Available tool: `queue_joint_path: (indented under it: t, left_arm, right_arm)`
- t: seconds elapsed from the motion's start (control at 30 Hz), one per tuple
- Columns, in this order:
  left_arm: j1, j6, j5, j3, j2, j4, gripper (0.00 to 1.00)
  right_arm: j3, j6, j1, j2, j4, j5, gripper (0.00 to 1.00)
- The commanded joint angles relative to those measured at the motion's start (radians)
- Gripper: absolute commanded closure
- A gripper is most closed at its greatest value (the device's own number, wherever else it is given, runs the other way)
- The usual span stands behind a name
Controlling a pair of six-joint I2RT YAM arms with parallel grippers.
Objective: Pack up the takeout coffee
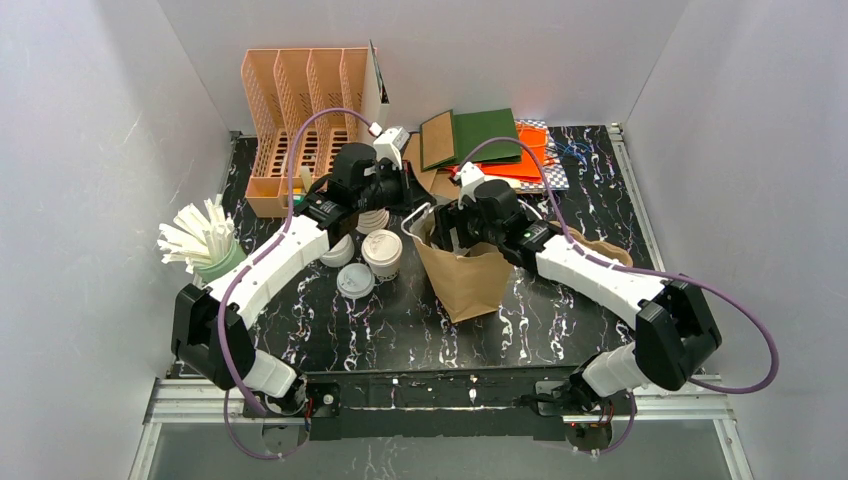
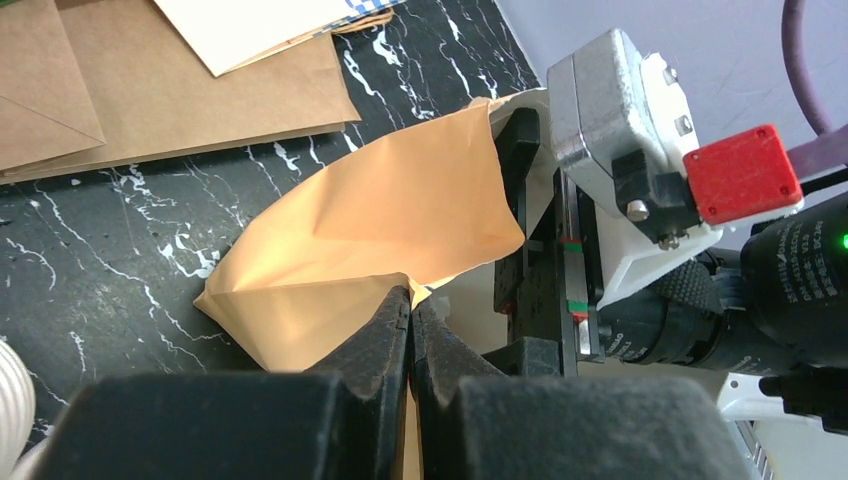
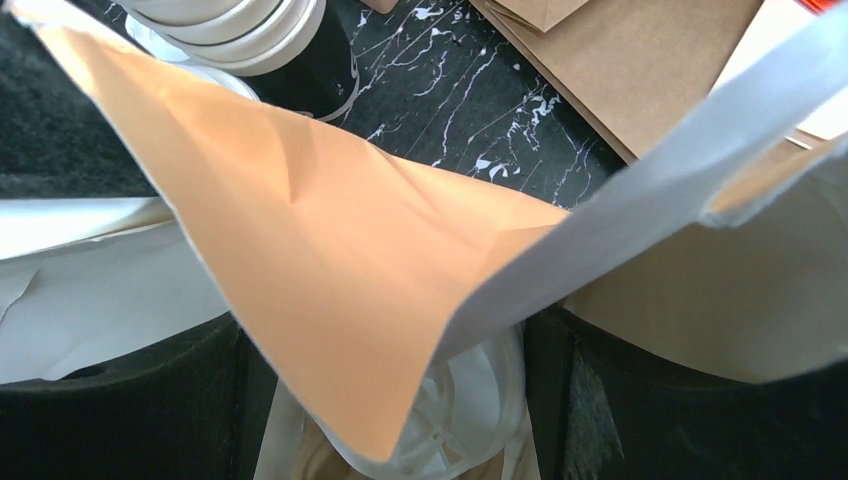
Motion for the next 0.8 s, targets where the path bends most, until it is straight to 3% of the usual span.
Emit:
queue_joint_path:
  t: [0.0,0.47,0.77]
  left_arm:
    - [0.022,0.023,-0.001,0.020,0.039,-0.136,1.00]
    - [0.056,0.011,0.005,0.035,0.029,-0.093,1.00]
    - [0.060,0.001,0.039,0.020,0.020,-0.078,1.00]
  right_arm:
    - [0.060,-0.026,0.004,0.087,-0.115,0.051,0.95]
    - [0.182,0.019,0.002,0.242,-0.328,0.072,0.96]
    - [0.198,0.033,0.003,0.260,-0.310,0.117,0.96]
